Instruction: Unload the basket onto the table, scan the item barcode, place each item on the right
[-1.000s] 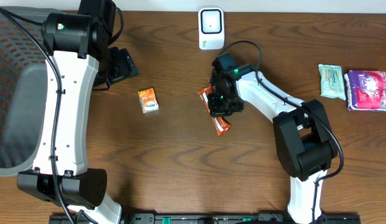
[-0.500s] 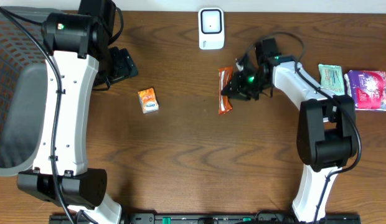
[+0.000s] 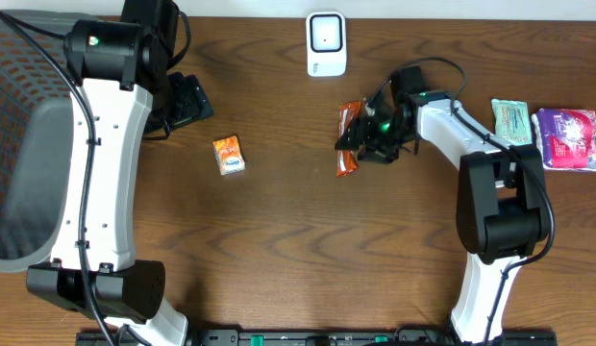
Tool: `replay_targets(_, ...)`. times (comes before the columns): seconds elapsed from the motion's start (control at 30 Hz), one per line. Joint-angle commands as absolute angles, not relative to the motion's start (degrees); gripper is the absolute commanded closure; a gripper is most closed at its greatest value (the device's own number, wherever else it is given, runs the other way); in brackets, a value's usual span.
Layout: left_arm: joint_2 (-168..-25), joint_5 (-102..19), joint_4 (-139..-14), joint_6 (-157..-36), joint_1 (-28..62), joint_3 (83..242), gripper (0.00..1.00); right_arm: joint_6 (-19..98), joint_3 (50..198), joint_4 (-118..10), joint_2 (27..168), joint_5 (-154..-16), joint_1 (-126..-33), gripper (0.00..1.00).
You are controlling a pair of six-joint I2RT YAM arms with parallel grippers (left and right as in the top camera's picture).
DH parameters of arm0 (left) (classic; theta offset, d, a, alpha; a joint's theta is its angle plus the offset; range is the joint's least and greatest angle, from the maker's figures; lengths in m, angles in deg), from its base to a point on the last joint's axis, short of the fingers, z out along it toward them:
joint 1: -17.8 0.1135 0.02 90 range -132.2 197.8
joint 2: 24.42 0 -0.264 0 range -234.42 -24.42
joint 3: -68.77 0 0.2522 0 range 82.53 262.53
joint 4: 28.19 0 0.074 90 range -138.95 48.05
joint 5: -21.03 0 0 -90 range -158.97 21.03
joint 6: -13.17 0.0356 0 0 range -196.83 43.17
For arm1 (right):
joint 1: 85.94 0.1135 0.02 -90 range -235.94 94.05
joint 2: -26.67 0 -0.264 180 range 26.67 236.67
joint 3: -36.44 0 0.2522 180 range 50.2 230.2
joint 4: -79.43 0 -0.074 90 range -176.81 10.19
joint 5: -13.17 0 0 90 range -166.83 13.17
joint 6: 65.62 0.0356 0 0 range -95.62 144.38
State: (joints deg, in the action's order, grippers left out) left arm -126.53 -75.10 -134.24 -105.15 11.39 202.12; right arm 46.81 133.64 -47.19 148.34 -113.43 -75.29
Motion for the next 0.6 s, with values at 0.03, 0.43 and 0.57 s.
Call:
replay_targets(0.03,-126.44,-75.43,-137.28,-105.21,11.41,202.34,0.02,47.97,134.78,-50.80,148.47,-112.27,-76.60,0.28)
replay_targets(0.43,-126.44,-75.43,-137.28,-105.21,11.41,202.34,0.02,52.21,134.78,-53.68,153.87,-108.44,-75.46,0.75)
replay_targets(0.57,-126.44,-75.43,-137.28,-105.21,11.41,202.34,0.02,50.90,134.80,-51.67,154.04,-108.88,-75.68,0.99)
